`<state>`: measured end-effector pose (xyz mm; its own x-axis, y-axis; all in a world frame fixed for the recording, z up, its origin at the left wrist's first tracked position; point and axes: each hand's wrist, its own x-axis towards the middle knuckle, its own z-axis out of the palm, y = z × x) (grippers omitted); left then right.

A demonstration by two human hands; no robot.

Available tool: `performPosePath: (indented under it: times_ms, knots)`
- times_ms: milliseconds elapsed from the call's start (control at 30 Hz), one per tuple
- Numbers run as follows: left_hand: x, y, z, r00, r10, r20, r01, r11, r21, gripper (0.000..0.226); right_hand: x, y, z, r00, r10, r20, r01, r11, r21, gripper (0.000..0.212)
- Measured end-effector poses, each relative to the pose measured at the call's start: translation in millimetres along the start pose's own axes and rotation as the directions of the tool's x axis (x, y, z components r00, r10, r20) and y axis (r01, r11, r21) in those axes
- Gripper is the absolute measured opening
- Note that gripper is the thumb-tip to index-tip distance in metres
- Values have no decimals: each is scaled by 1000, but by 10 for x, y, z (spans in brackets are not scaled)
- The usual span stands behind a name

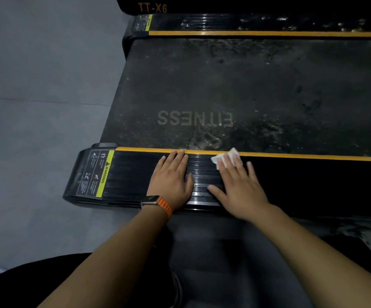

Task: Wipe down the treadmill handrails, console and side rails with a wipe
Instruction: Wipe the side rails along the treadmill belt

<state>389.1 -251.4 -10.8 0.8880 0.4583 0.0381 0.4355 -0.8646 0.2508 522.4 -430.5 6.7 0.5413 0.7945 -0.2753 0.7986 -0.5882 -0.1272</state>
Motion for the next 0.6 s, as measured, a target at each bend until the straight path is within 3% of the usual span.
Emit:
performPosePath:
  times_ms: [133, 267, 400, 600]
  knots:
    - [-8, -9, 7, 1000, 0, 6, 0, 1000, -7, 65, 130, 20, -73, 994, -92, 61, 94, 995, -33, 96]
    - [-16, -2, -15, 1000, -5, 23, 6, 1000, -14, 65, -62, 376, -74, 999, 2, 41, 1, 997, -73, 96]
    - [-16, -2, -8, 1000, 1, 23, -1, 1000, -9, 66, -10, 224, -43, 999, 39, 24, -38, 998, -41, 97]
    - [-19, 1, 5, 1000, 6, -8, -6, 1000, -23, 65, 305, -239, -47, 987, -155, 41, 157, 987, -33, 92]
